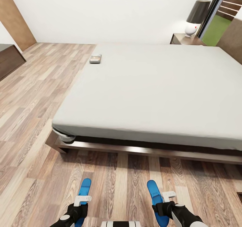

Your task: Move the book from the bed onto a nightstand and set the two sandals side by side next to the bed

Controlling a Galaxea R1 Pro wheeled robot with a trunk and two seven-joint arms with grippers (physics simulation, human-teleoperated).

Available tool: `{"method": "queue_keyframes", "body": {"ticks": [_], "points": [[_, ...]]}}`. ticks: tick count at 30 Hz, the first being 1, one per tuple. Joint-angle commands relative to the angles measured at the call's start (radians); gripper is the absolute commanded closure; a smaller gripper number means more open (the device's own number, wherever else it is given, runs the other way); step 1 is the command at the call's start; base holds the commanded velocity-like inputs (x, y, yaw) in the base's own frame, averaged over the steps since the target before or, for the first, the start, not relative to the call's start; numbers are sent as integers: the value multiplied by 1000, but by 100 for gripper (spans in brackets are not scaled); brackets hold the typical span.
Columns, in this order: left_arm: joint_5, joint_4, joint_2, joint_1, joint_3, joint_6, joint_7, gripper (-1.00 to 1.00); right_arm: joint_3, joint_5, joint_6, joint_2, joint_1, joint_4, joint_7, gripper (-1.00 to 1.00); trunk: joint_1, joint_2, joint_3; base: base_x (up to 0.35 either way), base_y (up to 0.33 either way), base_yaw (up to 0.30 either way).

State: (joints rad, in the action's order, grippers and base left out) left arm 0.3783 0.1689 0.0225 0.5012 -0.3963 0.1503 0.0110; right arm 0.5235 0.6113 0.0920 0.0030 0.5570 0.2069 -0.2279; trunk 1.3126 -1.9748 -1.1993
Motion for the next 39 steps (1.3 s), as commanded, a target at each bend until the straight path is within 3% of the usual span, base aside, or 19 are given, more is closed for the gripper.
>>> {"method": "queue_keyframes", "body": {"ticks": [1, 17, 39], "points": [[9, 0, 0, 0, -9, 12, 2, 100, 6, 4, 5, 0, 0, 2, -7, 100, 0, 0, -2, 0, 0, 0], [1, 90, 1, 48, -10, 31, 9, 100, 5, 5, 5, 1, 0, 0, -7, 100, 0, 0, -28, 0, 0, 0], [0, 98, 1, 73, -13, 34, 13, 100, -2, 6, 13, 4, 13, 16, -20, 100, 0, 0, -64, 0, 0, 0]]}}
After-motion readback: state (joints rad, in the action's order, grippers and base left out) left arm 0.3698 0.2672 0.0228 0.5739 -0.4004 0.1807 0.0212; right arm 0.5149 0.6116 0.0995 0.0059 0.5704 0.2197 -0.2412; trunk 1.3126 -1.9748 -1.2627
